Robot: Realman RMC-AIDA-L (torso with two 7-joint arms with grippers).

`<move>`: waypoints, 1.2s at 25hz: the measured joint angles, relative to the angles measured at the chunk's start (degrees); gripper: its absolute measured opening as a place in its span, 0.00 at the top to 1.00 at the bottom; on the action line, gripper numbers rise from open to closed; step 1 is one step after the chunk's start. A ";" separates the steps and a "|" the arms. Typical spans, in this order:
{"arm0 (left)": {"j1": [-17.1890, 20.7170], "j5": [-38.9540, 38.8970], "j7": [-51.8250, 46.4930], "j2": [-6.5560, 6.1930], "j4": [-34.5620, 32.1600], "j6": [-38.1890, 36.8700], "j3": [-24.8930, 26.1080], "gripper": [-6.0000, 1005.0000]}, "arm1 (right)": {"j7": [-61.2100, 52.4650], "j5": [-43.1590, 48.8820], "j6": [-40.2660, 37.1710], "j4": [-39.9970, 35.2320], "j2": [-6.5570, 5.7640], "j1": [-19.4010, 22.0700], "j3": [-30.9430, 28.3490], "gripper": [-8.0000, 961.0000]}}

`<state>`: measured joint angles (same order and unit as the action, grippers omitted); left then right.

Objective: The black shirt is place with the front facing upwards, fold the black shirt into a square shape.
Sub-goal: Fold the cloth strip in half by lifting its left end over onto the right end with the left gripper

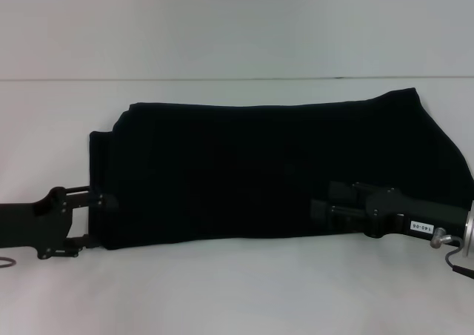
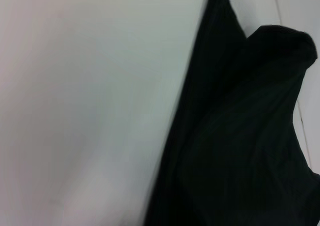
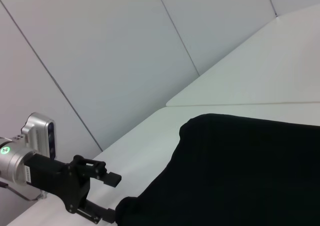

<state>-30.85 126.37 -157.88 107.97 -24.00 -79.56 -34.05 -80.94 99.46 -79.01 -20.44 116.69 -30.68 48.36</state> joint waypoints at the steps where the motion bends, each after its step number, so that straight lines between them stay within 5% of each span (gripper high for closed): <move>1: 0.32 0.01 -0.53 0.00 -0.02 -0.17 0.07 0.16 | 0.01 0.00 0.00 0.00 0.01 0.01 0.00 0.13; 30: 1.51 0.98 -2.32 -0.30 0.20 1.26 0.91 0.20 | 0.35 -0.16 0.54 -0.20 0.20 -0.16 -0.02 0.13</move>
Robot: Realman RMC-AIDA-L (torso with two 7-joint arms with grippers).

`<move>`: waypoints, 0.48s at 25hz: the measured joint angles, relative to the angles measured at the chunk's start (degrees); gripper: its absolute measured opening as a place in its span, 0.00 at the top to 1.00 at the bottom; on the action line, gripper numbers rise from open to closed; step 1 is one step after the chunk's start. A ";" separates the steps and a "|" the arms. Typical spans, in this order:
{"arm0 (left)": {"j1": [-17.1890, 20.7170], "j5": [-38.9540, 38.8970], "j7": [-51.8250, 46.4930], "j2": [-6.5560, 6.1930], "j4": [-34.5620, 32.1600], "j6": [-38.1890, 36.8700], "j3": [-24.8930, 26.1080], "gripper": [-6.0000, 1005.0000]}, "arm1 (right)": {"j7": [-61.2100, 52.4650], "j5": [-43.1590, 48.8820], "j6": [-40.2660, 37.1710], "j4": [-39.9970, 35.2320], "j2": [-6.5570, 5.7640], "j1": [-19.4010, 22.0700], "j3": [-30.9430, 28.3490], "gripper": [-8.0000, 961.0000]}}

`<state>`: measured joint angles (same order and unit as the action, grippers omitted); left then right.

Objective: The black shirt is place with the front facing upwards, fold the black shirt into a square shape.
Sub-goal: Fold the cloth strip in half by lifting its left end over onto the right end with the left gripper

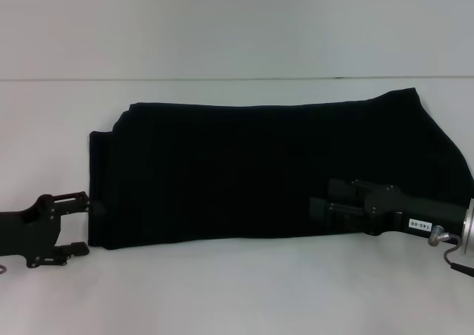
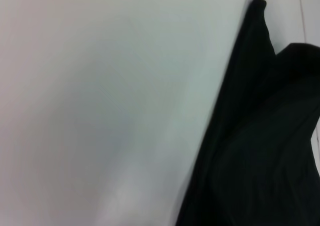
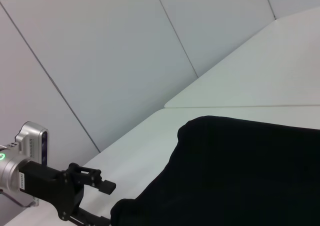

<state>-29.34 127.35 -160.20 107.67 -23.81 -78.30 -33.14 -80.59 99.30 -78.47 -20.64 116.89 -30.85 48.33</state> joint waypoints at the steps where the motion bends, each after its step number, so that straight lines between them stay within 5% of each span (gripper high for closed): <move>1: 0.01 -0.01 -0.11 0.02 0.04 0.24 0.00 0.20 | 0.00 0.00 0.00 -0.01 0.00 0.00 0.00 0.13; 12: 0.04 -0.23 -0.29 0.32 0.19 1.29 0.00 0.22 | -0.02 0.09 0.00 -0.02 0.09 0.00 0.00 0.13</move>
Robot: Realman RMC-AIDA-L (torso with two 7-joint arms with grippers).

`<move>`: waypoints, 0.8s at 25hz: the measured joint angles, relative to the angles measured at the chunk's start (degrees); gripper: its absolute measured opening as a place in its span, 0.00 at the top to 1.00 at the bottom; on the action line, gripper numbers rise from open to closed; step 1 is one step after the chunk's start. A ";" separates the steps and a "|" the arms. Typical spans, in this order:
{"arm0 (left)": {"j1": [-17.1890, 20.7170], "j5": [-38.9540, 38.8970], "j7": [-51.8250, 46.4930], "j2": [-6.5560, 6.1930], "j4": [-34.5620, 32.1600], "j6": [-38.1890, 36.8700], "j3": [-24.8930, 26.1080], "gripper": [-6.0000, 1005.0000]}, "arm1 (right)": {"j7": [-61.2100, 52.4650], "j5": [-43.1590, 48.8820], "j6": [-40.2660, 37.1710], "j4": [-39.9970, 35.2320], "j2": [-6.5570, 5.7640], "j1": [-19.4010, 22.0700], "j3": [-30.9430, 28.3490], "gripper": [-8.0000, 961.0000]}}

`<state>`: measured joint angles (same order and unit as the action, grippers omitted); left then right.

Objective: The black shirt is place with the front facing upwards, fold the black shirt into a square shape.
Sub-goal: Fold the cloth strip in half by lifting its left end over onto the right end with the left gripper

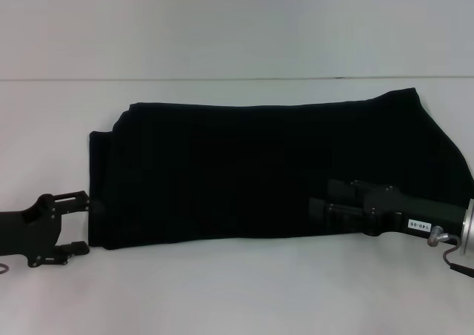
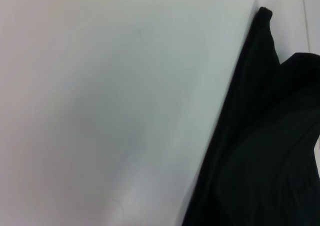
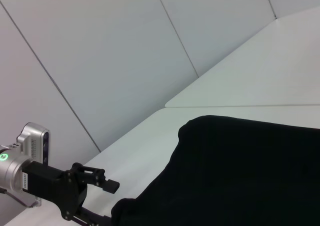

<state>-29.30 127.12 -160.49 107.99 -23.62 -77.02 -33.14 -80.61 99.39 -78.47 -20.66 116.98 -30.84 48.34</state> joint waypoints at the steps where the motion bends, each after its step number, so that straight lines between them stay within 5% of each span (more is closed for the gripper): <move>1: 0.00 0.00 0.00 0.04 0.02 0.08 0.00 0.23 | 0.00 0.01 0.00 0.00 0.00 0.00 0.00 0.13; 20: -2.22 0.23 -0.01 0.72 0.07 0.34 -0.31 0.26 | 0.11 -0.07 -0.15 0.00 0.18 -0.07 0.00 0.13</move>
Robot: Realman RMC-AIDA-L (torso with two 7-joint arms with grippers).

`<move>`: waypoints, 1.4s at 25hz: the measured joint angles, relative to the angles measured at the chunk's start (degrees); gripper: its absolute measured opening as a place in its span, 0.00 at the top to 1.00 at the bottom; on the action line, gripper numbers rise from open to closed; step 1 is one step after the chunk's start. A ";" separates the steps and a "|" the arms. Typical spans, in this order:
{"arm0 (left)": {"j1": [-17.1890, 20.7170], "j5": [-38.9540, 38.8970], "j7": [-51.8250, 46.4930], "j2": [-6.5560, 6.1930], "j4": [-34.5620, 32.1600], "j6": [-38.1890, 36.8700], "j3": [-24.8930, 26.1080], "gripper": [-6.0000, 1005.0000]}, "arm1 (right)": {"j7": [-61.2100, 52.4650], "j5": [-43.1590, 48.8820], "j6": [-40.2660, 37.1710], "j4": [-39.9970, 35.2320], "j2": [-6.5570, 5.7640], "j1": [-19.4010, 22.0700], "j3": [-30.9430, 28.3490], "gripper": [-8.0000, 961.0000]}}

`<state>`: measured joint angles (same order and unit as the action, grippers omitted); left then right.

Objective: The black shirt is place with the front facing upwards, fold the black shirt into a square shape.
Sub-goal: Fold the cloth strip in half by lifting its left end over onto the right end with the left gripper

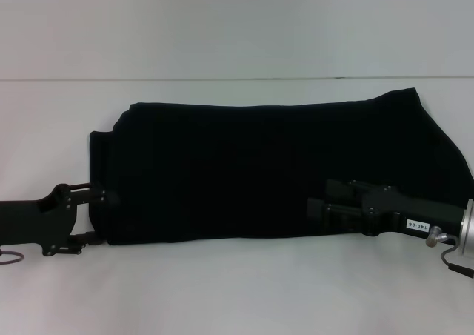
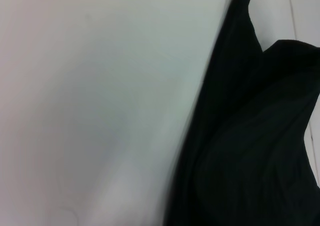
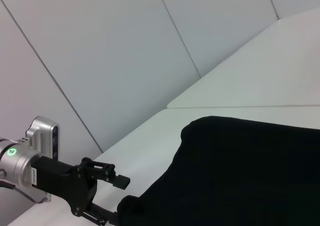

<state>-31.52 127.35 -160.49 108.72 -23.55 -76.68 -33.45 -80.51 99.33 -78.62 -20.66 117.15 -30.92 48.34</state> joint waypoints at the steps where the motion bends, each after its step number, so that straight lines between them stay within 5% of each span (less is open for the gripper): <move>1: 0.00 0.00 0.00 0.00 0.00 0.00 0.00 0.27 | 0.00 -0.01 -0.03 0.00 0.00 0.01 0.00 0.13; 35: -2.11 0.87 0.86 0.23 -0.49 2.04 -4.17 0.34 | -0.09 0.09 -0.20 -0.69 0.23 0.11 0.00 0.13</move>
<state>-33.63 128.22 -159.63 108.95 -24.04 -74.64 -37.62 -80.60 99.42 -78.82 -21.35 117.39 -30.80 48.34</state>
